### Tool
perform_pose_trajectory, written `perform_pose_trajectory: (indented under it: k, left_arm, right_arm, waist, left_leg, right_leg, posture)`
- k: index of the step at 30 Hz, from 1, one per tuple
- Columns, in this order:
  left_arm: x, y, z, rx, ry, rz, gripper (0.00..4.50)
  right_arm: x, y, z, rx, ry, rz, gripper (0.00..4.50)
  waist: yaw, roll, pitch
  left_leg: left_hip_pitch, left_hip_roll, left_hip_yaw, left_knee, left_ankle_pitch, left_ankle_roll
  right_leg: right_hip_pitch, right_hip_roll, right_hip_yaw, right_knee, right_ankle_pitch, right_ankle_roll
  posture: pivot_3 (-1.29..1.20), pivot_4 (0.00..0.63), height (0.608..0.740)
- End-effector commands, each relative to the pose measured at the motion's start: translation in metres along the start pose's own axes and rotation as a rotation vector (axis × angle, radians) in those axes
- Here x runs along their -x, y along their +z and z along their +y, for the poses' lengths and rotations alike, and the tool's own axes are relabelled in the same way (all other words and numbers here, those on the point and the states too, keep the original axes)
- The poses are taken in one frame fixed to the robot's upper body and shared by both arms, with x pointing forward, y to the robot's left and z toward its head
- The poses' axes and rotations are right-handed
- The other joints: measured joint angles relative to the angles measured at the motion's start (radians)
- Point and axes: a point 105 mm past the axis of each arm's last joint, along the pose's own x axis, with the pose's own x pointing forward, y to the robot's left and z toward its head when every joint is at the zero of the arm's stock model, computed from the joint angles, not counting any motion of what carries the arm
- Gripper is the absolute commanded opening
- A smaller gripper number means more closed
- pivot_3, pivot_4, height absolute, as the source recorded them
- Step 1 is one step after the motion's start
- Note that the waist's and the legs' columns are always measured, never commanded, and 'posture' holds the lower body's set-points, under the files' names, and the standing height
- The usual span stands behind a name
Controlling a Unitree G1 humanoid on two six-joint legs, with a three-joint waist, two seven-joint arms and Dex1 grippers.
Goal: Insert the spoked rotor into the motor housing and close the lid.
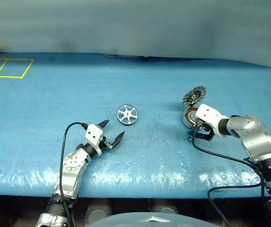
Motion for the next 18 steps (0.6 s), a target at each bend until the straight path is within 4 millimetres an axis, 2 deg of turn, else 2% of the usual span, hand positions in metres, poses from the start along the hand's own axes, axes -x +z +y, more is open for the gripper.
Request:
perform_pose_trajectory:
  k: [1, 3, 4, 8, 11, 13, 18]
  left_arm:
    - [-0.003, 0.012, 0.002, -0.033, -0.002, -0.042, 4.5]
    - [-0.004, 0.012, 0.002, -0.034, -0.002, -0.042, 4.5]
    - [-0.003, 0.012, 0.002, -0.034, 0.001, -0.042, 4.5]
    - [-0.001, 0.011, 0.003, -0.034, 0.01, -0.04, 4.5]
    - [0.001, 0.01, 0.003, -0.031, 0.017, -0.037, 4.5]
    - [0.001, 0.009, 0.003, -0.03, 0.02, -0.035, 4.5]
    - [0.002, 0.008, 0.005, -0.027, 0.027, -0.033, 4.5]
  right_arm:
    - [-0.003, 0.0, -0.004, -0.022, -0.005, -0.012, 3.05]
    - [-0.004, 0.001, -0.006, -0.032, -0.016, -0.021, 2.38]
    - [-0.005, 0.002, -0.006, -0.028, -0.016, -0.019, 2.25]
    - [-0.006, 0.006, -0.005, -0.007, -0.011, -0.026, 2.21]
    - [-0.005, 0.025, 0.001, 0.012, -0.019, -0.103, 2.21]
    - [-0.006, 0.041, 0.015, 0.043, 0.018, -0.154, 2.21]
    - [-0.01, 0.083, 0.077, 0.105, 0.191, -0.294, 2.21]
  waist:
    - [0.001, 0.0, 0.0]
    - [0.0, -0.001, 0.0]
    - [-0.002, -0.001, 0.0]
    - [-0.008, -0.001, 0.0]
    - [-0.011, -0.001, 0.0]
    - [-0.017, -0.001, 0.0]
    - [-0.028, -0.001, 0.0]
  left_leg:
    - [0.0, 0.0, 0.0, 0.0, 0.0, 0.0]
    - [0.001, 0.0, 0.0, 0.0, 0.0, 0.0]
    - [0.001, 0.0, 0.0, 0.0, 0.0, 0.0]
    - [0.001, 0.0, 0.0, 0.001, 0.0, 0.0]
    - [0.002, 0.0, 0.0, 0.001, 0.0, 0.0]
    - [0.001, 0.0, 0.0, 0.001, 0.0, 0.0]
    - [0.001, 0.002, -0.001, -0.002, 0.0, 0.0]
  right_leg:
    - [0.0, 0.0, 0.0, 0.0, 0.0, 0.0]
    - [0.001, 0.0, 0.0, 0.0, 0.0, 0.0]
    - [0.001, 0.0, 0.0, 0.0, 0.0, 0.0]
    - [0.002, 0.0, 0.0, 0.0, 0.001, 0.001]
    - [0.001, 0.0, 0.0, 0.001, 0.001, 0.002]
    - [0.001, 0.0, 0.0, 0.001, 0.001, 0.001]
    - [0.0, 0.002, 0.0, 0.001, 0.0, 0.0]
  posture:
    - [0.0, 0.15, 0.74]
    - [0.0, 0.15, 0.74]
    - [0.0, 0.15, 0.74]
    - [0.0, 0.15, 0.74]
    - [0.0, 0.15, 0.74]
    - [0.0, 0.15, 0.74]
    - [0.0, 0.15, 0.74]
